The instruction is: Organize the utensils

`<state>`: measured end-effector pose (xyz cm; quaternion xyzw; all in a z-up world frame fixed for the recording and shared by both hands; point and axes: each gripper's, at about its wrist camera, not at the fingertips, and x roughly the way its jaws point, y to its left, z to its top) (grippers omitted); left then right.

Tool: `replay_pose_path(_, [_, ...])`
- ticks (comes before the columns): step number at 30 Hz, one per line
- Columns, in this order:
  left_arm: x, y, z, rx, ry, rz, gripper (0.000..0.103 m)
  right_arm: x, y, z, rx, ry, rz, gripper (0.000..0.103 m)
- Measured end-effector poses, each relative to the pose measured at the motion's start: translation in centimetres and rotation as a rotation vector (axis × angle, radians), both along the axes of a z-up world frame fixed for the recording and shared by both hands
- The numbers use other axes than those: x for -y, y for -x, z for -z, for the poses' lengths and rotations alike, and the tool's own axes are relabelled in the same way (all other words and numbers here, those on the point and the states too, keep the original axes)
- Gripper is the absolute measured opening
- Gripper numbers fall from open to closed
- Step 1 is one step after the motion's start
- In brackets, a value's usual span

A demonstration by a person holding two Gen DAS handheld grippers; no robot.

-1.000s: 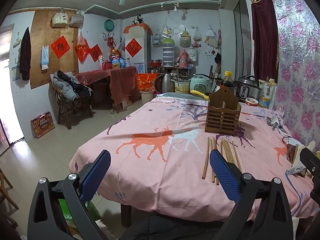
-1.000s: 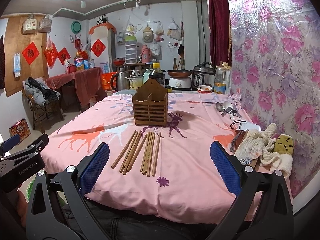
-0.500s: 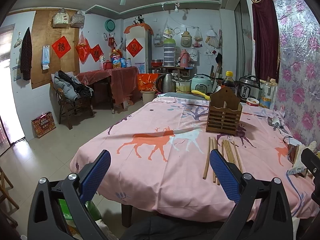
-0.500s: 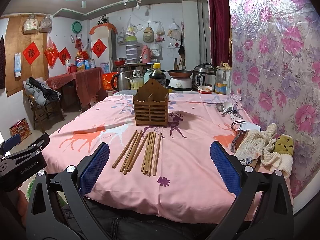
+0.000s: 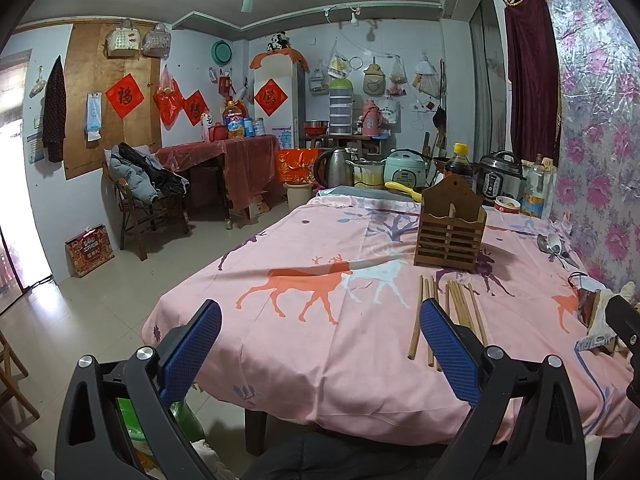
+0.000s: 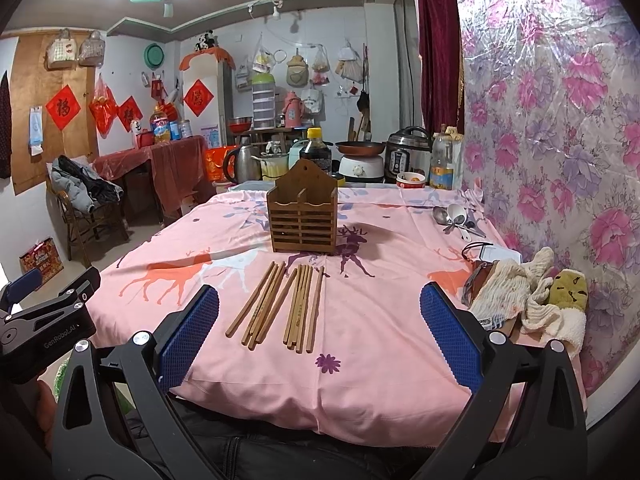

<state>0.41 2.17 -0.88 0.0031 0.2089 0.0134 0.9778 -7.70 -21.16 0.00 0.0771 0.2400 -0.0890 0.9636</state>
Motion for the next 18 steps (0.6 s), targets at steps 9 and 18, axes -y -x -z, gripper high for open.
replay_pose_path(9, [-0.06,-0.04,0.06,-0.001,-0.002,0.001,0.097,0.02,0.06,0.01,0.001,0.0,0.0,0.096])
replay_pose_path(18, [-0.14,0.01,0.13,-0.001,-0.003,0.0,0.097,-0.02,0.14,0.07,0.004,0.0,0.002,0.096])
